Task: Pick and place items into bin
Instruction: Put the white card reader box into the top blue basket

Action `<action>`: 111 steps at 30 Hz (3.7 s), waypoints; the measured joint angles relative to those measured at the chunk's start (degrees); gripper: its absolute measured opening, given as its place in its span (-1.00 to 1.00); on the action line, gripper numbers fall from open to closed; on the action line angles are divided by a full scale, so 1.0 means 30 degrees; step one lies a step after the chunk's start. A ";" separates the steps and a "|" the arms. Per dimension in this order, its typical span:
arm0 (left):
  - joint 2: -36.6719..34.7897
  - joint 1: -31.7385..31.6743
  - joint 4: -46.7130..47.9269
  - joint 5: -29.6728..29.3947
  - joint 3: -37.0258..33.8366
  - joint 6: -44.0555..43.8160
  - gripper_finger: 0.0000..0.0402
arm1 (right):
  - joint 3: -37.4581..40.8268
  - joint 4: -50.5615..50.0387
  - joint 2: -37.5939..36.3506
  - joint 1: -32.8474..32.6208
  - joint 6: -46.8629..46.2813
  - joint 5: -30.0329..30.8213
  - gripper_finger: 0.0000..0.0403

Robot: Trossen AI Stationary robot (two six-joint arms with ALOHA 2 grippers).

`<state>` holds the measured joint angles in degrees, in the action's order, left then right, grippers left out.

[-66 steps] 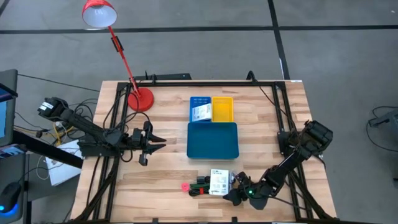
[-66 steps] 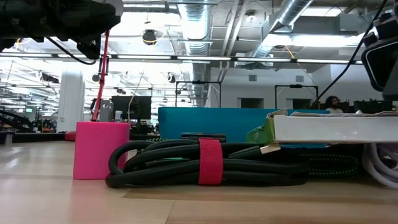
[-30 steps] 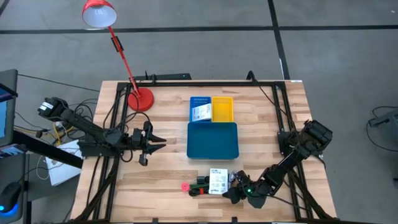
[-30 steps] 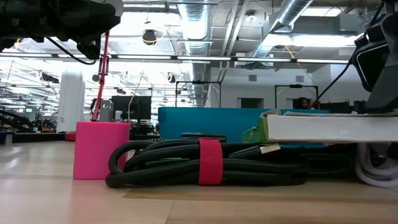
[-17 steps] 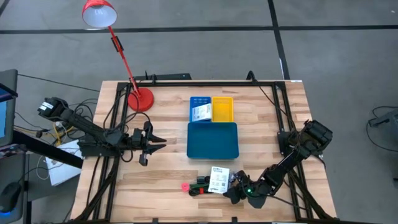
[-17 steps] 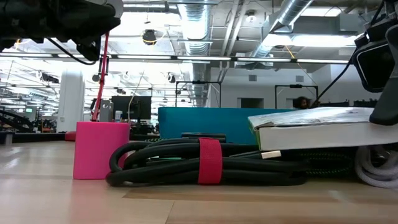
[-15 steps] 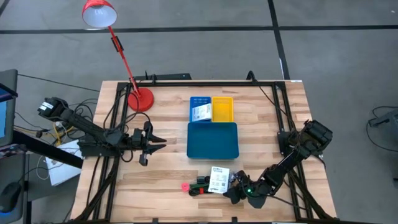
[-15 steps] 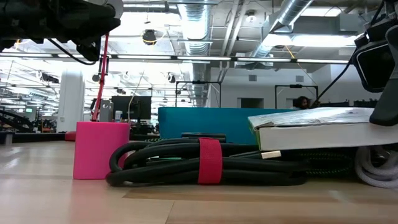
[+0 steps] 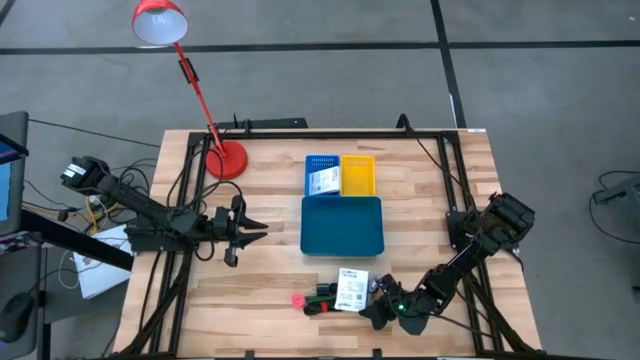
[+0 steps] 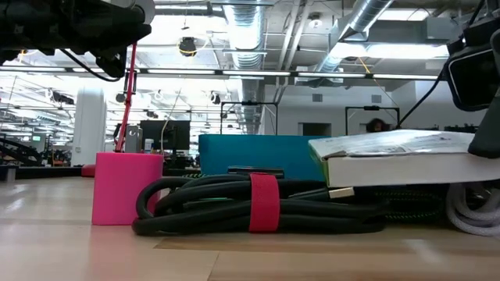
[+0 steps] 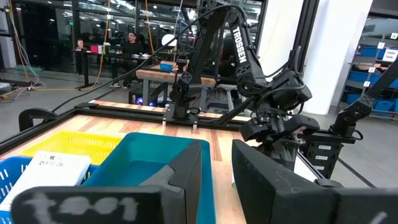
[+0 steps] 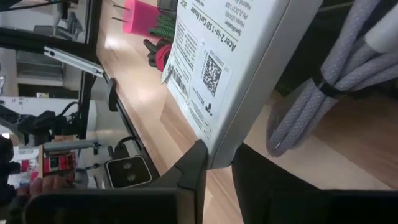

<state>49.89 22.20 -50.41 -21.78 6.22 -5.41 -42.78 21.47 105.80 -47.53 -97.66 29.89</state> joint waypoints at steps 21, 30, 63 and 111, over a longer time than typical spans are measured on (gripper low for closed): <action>-0.0002 -0.0005 -0.0007 0.0000 0.0000 0.0000 -0.61 | 0.0015 0.2096 -0.0022 0.0015 0.1918 -0.0004 -0.71; -0.0006 -0.0006 -0.0007 0.0000 0.0000 0.0000 -0.61 | 0.0015 0.2726 -0.0768 0.0370 0.3116 -0.0015 -0.71; -0.0004 -0.0004 -0.0007 -0.0007 0.0000 0.0022 -0.61 | 0.0000 -0.8393 -1.1311 1.7253 1.5601 -1.3927 -0.71; -0.0007 0.0000 0.0729 0.0000 0.0000 -0.0124 -0.61 | -0.9464 -1.7029 -0.0809 2.4727 2.2573 -1.7391 -0.63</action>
<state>49.87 22.20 -48.23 -21.78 6.22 -5.78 -71.18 -29.62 103.37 26.65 -29.94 -22.28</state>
